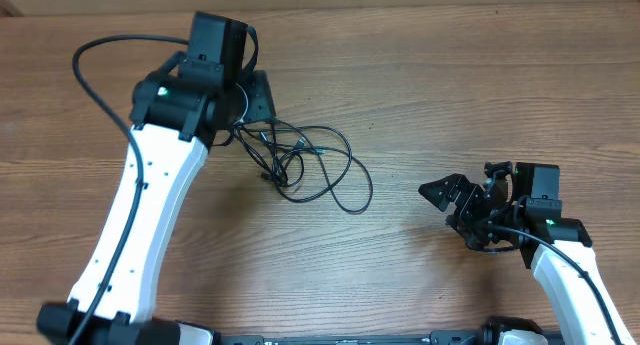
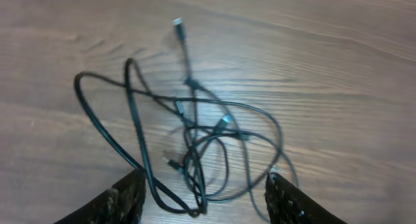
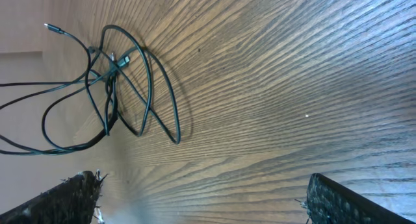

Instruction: Untangle cables

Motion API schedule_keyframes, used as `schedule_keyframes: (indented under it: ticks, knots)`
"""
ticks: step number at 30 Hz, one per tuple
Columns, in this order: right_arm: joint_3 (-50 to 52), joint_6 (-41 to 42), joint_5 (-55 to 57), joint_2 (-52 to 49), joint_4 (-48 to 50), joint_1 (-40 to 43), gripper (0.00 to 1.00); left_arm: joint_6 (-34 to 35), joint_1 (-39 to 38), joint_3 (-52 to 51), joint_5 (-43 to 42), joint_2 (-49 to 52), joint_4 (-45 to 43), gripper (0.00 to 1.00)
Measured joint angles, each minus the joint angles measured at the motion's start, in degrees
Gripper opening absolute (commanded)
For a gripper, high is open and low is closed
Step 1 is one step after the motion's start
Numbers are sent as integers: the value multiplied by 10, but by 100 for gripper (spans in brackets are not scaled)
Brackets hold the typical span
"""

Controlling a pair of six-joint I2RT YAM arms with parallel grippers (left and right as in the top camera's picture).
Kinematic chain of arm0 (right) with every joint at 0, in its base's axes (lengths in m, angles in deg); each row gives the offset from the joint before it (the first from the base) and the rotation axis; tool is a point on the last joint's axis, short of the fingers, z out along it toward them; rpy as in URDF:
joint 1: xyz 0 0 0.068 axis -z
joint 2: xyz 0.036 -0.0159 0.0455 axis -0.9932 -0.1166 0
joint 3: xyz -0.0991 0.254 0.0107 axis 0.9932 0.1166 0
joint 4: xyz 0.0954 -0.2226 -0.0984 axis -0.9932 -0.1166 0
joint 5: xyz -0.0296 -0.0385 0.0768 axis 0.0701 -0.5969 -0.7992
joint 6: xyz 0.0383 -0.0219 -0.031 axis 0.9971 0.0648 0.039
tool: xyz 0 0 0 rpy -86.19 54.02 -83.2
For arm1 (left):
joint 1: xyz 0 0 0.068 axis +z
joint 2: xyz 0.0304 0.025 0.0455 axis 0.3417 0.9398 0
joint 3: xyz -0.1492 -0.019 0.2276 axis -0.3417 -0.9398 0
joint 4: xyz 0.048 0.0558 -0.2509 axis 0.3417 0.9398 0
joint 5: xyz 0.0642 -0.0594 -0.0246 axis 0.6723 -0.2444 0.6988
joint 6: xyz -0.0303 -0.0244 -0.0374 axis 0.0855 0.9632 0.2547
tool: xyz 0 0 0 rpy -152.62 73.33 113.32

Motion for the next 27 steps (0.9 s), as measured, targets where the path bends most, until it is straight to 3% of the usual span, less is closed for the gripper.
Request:
schedule_keyframes:
  ticks: [9, 12, 14, 21, 27]
  knots:
    - [0, -3, 9, 0, 0, 0, 100, 58, 17, -12, 21, 88, 13, 49]
    - [0, -3, 10, 0, 0, 0, 100, 67, 18, -13, 24, 100, 13, 29]
    - [0, -3, 10, 0, 0, 0, 100, 79, 17, -13, 23, 107, 13, 5]
    - [0, -5, 11, 0, -5, 0, 100, 91, 18, -13, -18, 148, 2, 4]
    - [0, -6, 11, 0, -22, 0, 100, 54, 17, 6, -77, 140, 1, 4]
